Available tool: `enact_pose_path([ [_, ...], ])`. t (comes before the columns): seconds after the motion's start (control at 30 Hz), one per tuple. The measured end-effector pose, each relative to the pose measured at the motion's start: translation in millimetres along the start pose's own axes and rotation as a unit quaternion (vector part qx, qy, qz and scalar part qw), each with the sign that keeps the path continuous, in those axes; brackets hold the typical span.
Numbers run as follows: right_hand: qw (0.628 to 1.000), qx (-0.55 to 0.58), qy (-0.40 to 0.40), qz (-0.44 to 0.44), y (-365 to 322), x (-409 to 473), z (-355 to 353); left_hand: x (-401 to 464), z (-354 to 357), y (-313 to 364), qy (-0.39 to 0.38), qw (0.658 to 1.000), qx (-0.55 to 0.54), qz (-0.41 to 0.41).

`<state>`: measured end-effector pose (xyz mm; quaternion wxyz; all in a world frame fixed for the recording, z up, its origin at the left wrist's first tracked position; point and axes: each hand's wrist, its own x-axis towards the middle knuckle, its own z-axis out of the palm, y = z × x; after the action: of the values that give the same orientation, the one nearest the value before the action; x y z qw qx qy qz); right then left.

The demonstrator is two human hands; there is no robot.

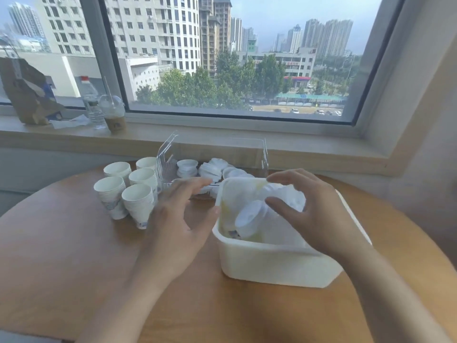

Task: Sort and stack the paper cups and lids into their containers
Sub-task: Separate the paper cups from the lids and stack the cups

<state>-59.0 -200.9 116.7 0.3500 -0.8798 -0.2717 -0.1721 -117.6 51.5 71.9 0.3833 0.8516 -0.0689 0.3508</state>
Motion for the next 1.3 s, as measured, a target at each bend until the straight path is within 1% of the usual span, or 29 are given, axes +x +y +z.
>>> enact_pose_path([
  [0.1, 0.999, -0.039, -0.001, 0.024, 36, -6, -25, 6, 26, 19, -0.032, 0.999, -0.001, 0.023],
  [0.23, 0.995, -0.062, -0.003, 0.075, 71, -10, -40, 19, 59, 38, -0.076, 0.996, 0.0, 0.045],
  [0.3, 0.992, -0.083, -0.036, 0.088, 80, -10, -40, 28, 71, 42, -0.104, 0.993, 0.021, 0.059],
  [0.37, 0.991, -0.082, -0.071, 0.073, 85, -10, -37, 37, 81, 43, -0.128, 0.988, 0.042, 0.074],
  [0.47, 0.995, -0.003, -0.077, 0.06, 90, -12, -36, 55, 91, 40, -0.148, 0.984, 0.068, 0.075],
  [0.6, 0.995, 0.077, -0.024, 0.066, 96, -12, -38, 77, 100, 34, -0.197, 0.975, 0.089, 0.043],
  [0.7, 0.99, 0.119, 0.02, 0.066, 96, -9, -35, 89, 106, 33, -0.235, 0.965, 0.109, 0.037],
  [0.8, 0.983, 0.164, 0.032, 0.077, 96, -8, -35, 102, 112, 35, -0.273, 0.954, 0.122, 0.025],
  [0.9, 0.963, 0.252, 0.032, 0.092, 99, -7, -37, 110, 116, 41, -0.31, 0.942, 0.129, 0.016],
  [0.97, 0.936, 0.331, 0.064, 0.105, 102, -6, -40, 113, 118, 44, -0.331, 0.933, 0.139, 0.012],
  [1.03, 0.912, 0.377, 0.111, 0.115, 106, -4, -44, 113, 121, 48, -0.346, 0.926, 0.148, 0.012],
  [1.13, 0.896, 0.402, 0.147, 0.119, 112, -3, -48, 111, 127, 51, -0.379, 0.915, 0.137, 0.012],
  [1.3, 0.888, 0.418, 0.138, 0.13, 118, -7, -50, 106, 130, 50, -0.403, 0.905, 0.135, 0.013],
])
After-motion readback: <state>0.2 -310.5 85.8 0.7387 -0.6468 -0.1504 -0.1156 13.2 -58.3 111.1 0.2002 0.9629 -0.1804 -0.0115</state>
